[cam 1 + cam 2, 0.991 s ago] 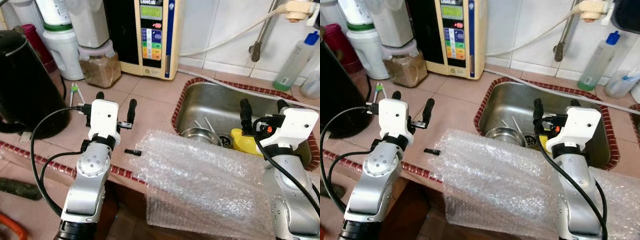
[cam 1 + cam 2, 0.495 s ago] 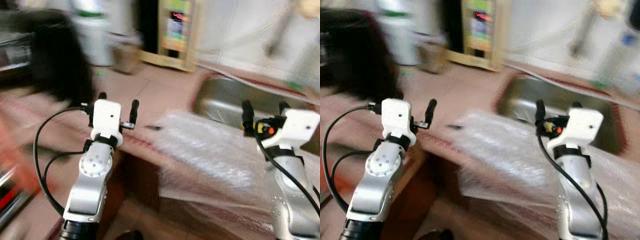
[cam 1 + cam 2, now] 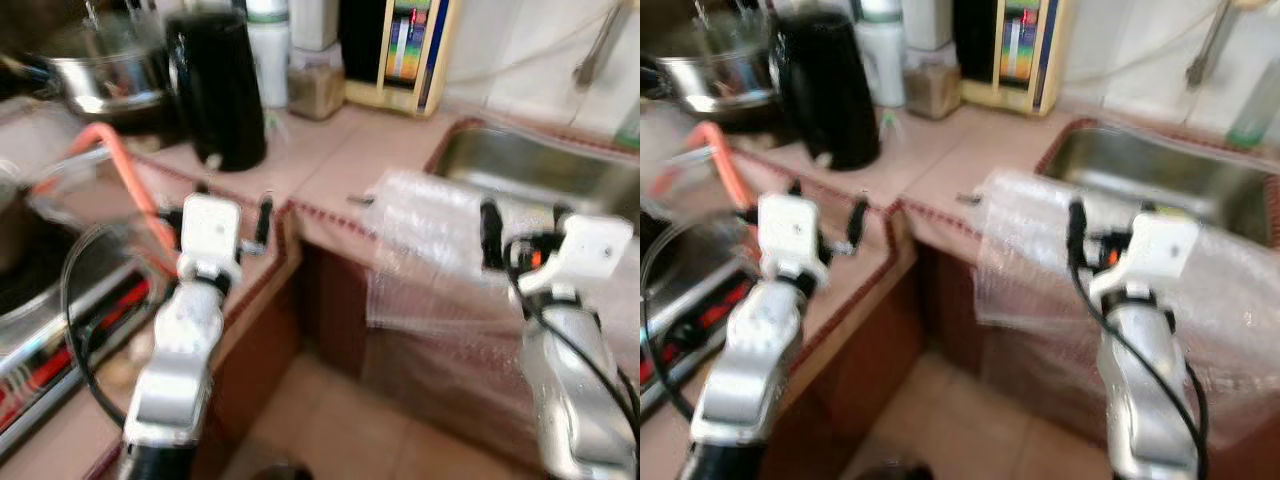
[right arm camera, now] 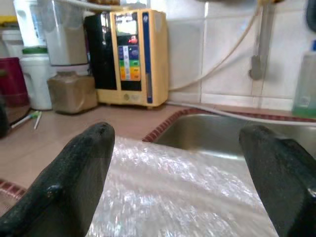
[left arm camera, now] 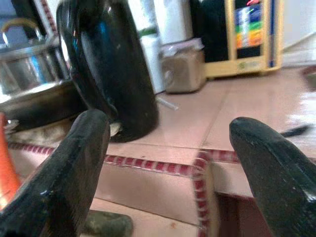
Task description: Kitchen organization
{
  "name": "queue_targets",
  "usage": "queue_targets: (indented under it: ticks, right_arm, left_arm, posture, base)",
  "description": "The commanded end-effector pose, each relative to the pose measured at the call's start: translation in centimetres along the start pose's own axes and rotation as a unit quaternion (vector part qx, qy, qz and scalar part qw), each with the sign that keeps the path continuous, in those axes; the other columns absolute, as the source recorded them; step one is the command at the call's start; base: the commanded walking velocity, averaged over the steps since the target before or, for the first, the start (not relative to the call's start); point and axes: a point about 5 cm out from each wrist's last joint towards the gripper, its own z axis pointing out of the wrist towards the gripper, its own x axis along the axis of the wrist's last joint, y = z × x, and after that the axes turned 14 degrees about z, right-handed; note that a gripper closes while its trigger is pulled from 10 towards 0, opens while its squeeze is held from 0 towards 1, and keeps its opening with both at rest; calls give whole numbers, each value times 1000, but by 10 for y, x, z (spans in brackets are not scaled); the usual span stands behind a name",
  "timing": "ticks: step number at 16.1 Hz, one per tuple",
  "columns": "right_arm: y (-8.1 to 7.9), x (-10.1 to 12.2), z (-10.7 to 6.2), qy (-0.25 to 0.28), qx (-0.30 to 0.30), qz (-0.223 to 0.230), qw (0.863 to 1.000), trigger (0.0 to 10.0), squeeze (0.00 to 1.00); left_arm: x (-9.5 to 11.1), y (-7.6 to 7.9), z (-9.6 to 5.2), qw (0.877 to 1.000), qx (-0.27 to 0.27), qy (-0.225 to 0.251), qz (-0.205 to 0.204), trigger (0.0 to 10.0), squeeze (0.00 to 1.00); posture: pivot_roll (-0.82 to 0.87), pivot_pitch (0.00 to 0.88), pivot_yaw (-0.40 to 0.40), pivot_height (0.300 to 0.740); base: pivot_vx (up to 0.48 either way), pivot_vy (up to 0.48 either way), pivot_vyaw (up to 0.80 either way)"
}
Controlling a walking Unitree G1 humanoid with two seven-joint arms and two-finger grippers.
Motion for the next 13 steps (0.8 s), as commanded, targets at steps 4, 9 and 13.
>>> queue_targets:
  ticks: [4,9,13]
  right_arm:
    - [-6,4,2,11,12,-3,1000,10000,0]
    - [-10,3,3,9,19,-2,1000,10000,0]
    - [-10,-1,3,3,17,-2,1000,10000,0]
  left_arm:
    - [9,1,0,998,-34,40,-29,10000,0]
    - [7,2,-3,997,-62,46,-31,10000,0]
    - [6,4,-3,995,-76,50,-36,10000,0]
  posture:
    - [10,42,15,740]
    - [12,41,9,740]
    - [6,32,16,740]
  base:
    - [-70,0,0]
    - [0,0,0]
    - [0,-422,-313]
